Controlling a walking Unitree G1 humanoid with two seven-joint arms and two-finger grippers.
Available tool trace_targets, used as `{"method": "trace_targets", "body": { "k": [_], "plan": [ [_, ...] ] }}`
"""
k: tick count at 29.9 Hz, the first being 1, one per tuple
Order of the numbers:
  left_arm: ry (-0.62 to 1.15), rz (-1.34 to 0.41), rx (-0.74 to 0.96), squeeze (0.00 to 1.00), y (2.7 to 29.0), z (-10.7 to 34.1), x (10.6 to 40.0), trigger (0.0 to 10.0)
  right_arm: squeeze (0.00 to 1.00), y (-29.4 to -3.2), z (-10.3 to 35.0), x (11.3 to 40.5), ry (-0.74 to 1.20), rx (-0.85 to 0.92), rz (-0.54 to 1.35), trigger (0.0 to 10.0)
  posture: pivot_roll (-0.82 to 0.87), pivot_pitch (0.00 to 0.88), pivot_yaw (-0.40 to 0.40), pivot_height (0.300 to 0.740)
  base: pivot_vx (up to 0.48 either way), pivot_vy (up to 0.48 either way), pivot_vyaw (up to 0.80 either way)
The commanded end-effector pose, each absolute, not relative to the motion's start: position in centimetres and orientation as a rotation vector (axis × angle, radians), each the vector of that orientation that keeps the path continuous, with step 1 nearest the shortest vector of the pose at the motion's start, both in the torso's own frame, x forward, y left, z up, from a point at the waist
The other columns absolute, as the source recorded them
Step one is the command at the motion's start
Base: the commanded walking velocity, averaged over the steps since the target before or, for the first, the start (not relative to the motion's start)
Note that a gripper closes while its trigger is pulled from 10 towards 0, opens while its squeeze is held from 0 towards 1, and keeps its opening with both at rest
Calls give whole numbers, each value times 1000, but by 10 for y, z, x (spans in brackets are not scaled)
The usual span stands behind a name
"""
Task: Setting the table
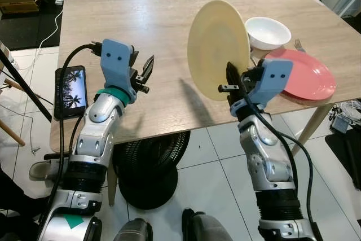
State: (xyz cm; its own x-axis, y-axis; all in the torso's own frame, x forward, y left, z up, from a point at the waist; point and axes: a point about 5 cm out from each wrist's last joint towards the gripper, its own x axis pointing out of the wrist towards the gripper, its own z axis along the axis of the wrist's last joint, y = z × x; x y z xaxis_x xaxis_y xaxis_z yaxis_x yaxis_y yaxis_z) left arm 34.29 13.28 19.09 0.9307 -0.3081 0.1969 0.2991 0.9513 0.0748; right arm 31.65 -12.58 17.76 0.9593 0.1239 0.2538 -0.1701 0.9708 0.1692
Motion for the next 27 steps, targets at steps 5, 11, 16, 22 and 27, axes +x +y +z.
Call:
{"method": "trace_targets", "body": {
  "k": [5, 11, 16, 22, 27],
  "plan": [
    [-200, -319, 39, 0, 128, 190, 345, 10000, 0, -129, 176, 317, -231, 175, 135, 10000, 30, 0, -4, 740, 0, 0, 0],
    [-200, -325, 40, 0, 127, 190, 346, 10000, 0, -131, 176, 317, -231, 175, 129, 10000, 32, 0, -4, 740, 0, 0, 0],
    [-201, -322, 45, 0, 128, 190, 346, 10000, 0, -130, 176, 319, -232, 178, 130, 10000, 35, 0, -2, 740, 0, 0, 0],
    [-198, -318, 47, 0, 129, 189, 346, 10000, 0, -129, 176, 319, -231, 173, 135, 10000, 35, 0, -5, 740, 0, 0, 0],
    [-193, -319, 47, 0, 128, 187, 346, 10000, 0, -131, 175, 320, -227, 161, 132, 10000, 29, 0, -6, 740, -288, 0, 0]
  ]
}}
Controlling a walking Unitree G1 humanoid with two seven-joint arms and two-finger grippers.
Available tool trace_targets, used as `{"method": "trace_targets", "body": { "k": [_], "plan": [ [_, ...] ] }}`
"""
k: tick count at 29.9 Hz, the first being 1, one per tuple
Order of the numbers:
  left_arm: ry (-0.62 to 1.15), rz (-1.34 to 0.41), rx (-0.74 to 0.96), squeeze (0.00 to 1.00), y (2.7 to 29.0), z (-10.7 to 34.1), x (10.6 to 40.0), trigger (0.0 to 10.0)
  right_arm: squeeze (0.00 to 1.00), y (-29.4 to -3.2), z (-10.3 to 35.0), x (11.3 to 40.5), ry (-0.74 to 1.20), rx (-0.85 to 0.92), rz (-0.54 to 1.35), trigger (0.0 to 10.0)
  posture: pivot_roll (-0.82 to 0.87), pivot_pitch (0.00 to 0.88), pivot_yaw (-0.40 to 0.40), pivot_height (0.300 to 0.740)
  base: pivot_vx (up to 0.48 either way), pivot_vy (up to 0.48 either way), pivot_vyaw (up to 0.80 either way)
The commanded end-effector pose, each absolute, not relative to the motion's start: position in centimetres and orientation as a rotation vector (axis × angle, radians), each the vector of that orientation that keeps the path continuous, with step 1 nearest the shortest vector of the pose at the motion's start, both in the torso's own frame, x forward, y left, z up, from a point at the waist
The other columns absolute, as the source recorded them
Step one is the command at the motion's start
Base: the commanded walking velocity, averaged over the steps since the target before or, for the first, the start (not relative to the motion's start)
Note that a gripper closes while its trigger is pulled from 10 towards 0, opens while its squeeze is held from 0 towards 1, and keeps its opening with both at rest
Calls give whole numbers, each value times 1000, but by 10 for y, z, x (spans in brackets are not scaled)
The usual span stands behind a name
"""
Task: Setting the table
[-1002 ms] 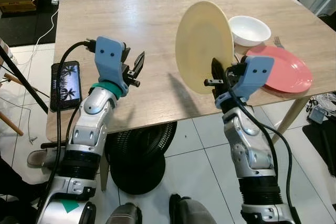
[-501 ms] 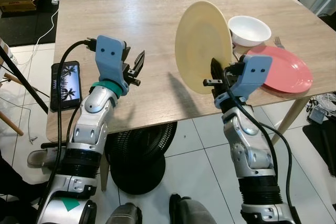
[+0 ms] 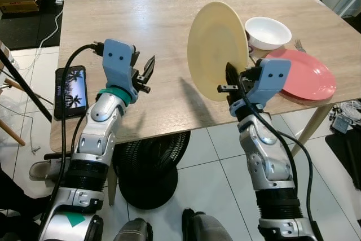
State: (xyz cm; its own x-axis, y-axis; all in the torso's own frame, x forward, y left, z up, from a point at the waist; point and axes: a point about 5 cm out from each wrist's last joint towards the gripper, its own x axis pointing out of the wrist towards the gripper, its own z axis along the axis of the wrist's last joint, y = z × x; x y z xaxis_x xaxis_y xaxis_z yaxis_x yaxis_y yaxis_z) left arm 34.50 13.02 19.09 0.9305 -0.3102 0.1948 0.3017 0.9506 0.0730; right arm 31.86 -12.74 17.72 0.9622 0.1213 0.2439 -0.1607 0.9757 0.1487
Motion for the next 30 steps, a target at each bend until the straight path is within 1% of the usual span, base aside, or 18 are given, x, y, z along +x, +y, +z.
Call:
{"method": "trace_targets", "body": {
  "k": [1, 17, 21, 30],
  "plan": [
    [-193, -319, 47, 0, 128, 187, 346, 10000, 0, -131, 175, 320, -227, 161, 132, 10000, 29, 0, -6, 740, -480, 0, 0],
    [-199, -330, 39, 0, 124, 189, 347, 10000, 0, -130, 173, 319, -215, 116, 143, 10000, 17, 0, -8, 740, -435, 0, 0],
    [-199, -332, 37, 0, 123, 188, 347, 10000, 0, -128, 173, 319, -215, 100, 151, 10000, 15, 0, -9, 740, -408, 0, 542],
    [-199, -333, 36, 0, 122, 188, 347, 10000, 0, -128, 173, 319, -213, 82, 149, 10000, 13, 0, -10, 740, -406, 0, 775]
  ]
}}
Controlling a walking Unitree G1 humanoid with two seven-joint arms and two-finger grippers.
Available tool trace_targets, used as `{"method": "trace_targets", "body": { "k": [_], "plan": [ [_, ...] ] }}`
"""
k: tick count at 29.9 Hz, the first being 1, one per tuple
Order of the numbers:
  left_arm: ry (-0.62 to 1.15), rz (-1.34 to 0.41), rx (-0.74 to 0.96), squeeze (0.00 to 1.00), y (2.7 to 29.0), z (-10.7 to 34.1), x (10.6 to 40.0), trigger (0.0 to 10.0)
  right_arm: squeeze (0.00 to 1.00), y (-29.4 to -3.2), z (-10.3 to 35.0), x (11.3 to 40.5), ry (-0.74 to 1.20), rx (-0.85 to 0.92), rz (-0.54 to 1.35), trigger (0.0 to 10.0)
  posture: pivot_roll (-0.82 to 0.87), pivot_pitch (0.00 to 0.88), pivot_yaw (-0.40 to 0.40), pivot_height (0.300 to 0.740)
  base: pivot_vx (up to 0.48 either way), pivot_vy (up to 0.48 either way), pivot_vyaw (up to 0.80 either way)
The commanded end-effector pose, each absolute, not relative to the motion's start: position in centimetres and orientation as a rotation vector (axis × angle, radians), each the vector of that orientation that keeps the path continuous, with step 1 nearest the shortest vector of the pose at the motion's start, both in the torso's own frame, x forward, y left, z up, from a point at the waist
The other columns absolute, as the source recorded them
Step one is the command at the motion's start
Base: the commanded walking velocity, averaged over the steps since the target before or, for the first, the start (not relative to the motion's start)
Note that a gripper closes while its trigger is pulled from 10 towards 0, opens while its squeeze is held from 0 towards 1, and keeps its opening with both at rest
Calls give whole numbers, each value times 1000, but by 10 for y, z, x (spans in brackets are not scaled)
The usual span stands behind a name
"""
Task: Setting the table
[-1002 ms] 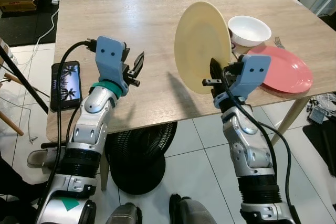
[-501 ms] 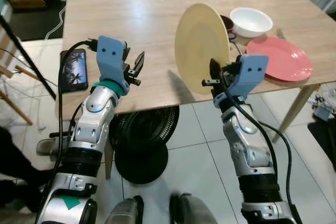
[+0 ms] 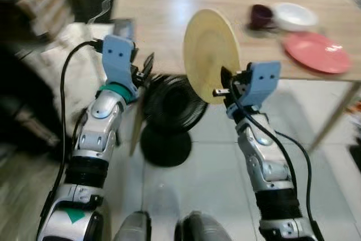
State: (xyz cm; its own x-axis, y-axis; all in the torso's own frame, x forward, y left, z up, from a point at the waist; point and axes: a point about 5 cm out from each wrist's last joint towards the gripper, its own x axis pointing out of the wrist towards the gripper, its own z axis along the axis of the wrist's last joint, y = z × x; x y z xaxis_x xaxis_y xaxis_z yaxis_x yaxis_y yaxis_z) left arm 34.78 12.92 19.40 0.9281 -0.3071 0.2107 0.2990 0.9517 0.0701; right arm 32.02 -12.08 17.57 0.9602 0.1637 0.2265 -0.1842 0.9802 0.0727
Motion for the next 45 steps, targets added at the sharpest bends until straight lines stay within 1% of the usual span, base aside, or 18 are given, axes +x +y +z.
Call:
{"method": "trace_targets", "body": {
  "k": [1, 3, 10, 21, 45],
  "plan": [
    [-199, -333, 36, 0, 122, 188, 347, 10000, 0, -128, 173, 319, -213, 82, 149, 10000, 13, 0, -10, 740, -409, 0, 775],
    [-199, -334, 35, 0, 121, 188, 347, 10000, 0, -128, 174, 319, -218, 101, 154, 10000, 11, 0, -11, 740, -409, 0, 788],
    [-199, -340, 34, 0, 119, 187, 347, 10000, 0, -132, 177, 319, -228, 145, 140, 10000, 2, 0, -8, 740, -404, 0, 0],
    [-198, -357, 31, 0, 115, 187, 348, 10000, 0, -135, 177, 318, -220, 158, 125, 10000, -10, 0, -4, 740, -404, 0, 0],
    [-199, -371, 38, 0, 112, 187, 349, 10000, 0, -133, 178, 318, -224, 155, 131, 10000, -9, 0, 4, 740, -401, 0, 0]
  ]
}}
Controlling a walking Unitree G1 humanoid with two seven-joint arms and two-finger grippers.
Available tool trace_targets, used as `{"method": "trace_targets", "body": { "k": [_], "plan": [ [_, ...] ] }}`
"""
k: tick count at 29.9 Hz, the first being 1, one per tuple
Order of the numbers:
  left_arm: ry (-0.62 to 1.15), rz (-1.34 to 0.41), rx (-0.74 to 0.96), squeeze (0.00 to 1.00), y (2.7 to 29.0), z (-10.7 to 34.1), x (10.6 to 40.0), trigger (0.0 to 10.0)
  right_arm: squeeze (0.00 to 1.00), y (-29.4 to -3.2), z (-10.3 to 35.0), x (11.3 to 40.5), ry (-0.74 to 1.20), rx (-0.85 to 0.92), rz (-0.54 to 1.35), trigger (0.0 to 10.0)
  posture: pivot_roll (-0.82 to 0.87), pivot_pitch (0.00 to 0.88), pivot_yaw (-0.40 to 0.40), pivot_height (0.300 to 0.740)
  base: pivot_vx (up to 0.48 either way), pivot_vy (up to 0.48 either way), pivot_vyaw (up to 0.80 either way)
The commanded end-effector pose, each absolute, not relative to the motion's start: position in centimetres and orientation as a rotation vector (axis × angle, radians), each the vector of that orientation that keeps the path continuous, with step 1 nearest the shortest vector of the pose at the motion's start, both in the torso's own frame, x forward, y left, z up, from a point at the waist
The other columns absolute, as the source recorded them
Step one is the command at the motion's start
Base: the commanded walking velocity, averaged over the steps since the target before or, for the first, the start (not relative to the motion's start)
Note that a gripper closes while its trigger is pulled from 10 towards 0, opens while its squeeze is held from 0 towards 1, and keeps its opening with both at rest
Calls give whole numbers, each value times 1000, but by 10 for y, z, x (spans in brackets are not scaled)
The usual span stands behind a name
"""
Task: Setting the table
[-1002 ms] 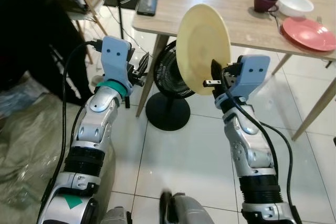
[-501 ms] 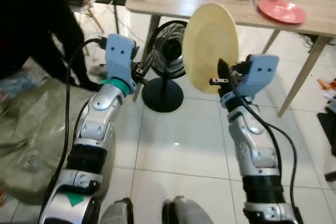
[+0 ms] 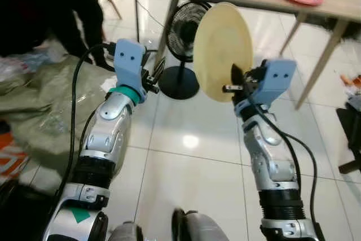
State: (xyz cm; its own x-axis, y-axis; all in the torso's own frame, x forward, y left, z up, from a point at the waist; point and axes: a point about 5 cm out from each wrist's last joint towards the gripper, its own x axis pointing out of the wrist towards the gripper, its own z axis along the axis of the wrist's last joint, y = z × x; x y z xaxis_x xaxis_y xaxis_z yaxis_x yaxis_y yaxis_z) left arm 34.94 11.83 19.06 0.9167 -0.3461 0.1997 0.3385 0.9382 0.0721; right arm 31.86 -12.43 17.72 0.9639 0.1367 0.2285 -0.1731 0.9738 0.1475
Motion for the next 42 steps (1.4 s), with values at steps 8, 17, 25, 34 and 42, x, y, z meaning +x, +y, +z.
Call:
{"method": "trace_targets", "body": {
  "k": [8, 17, 25, 34, 42],
  "plan": [
    [-201, -377, 38, 0, 110, 188, 350, 10000, 0, -134, 178, 317, -228, 159, 126, 10000, -12, 0, 6, 740, -402, 0, 0],
    [-199, -378, 37, 0, 110, 187, 350, 10000, 0, -135, 177, 318, -224, 146, 116, 10000, -12, 0, 9, 740, -402, 0, 0],
    [-200, -381, 37, 0, 109, 188, 350, 10000, 0, -136, 177, 318, -226, 145, 110, 10000, -13, 0, 10, 740, -402, 0, 0],
    [-208, -384, 32, 0, 108, 189, 350, 10000, 0, -136, 177, 318, -223, 145, 106, 10000, -15, 0, 9, 740, -296, 0, 0],
    [-198, -412, 7, 0, 103, 189, 349, 10000, 0, -137, 176, 319, -216, 153, 104, 10000, -15, 0, 7, 740, 0, 0, -150]
  ]
}}
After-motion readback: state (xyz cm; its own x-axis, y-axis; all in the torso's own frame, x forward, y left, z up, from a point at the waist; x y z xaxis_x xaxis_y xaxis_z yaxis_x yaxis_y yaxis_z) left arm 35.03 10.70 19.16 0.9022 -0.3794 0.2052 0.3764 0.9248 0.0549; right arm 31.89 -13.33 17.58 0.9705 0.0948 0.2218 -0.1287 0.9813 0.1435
